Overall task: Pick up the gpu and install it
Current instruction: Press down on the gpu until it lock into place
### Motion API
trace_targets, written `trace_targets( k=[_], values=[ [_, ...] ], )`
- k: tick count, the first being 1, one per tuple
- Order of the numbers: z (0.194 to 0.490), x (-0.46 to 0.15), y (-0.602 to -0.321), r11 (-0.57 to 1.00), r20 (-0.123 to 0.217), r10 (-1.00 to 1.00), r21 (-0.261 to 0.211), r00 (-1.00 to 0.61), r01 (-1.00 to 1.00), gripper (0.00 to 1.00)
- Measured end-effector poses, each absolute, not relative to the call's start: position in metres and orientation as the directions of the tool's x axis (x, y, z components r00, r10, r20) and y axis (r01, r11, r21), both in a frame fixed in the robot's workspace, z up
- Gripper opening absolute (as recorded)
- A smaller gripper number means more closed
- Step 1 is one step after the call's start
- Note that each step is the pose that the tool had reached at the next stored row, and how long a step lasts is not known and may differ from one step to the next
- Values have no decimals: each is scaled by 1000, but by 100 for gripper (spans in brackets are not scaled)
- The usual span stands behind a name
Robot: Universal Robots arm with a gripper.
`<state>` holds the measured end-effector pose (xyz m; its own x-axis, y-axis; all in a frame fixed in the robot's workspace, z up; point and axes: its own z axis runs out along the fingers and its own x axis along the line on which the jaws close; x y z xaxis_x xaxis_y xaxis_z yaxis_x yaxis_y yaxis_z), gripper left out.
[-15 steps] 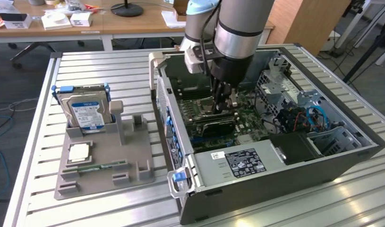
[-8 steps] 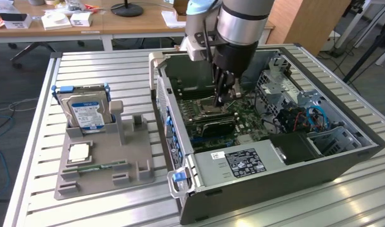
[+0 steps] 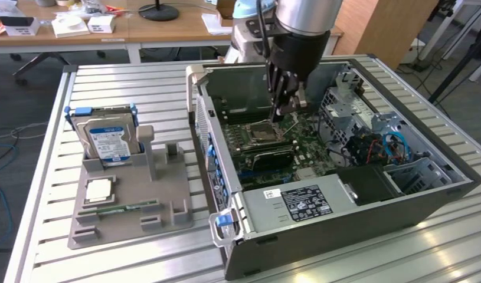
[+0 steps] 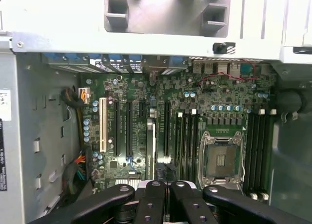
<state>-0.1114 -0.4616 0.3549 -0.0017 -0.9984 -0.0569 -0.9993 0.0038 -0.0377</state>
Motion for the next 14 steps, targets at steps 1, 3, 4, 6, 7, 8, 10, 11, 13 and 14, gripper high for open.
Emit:
trace_targets(
  k=[1, 3, 4, 6, 7, 8, 10, 11, 13, 14],
  values=[
    [358, -111, -462, 4, -57, -998, -38, -2, -999, 10],
    [363, -111, -462, 4, -56, -998, -38, -2, -999, 10],
    [365, -111, -462, 4, -56, -998, -38, -2, -999, 10],
    [367, -111, -462, 4, -56, -998, -38, -2, -999, 10],
    [367, -111, -462, 4, -56, -998, -38, -2, -999, 10],
    [367, -111, -462, 4, -56, -998, -38, -2, -999, 10],
    [367, -111, -462, 4, -56, -998, -38, -2, -999, 10],
    [367, -111, -462, 4, -56, -998, -38, -2, -999, 10],
    [367, -111, -462, 4, -56, -998, -38, -2, -999, 10],
    [367, -111, -462, 4, -56, -998, -38, -2, -999, 10]
  ],
)
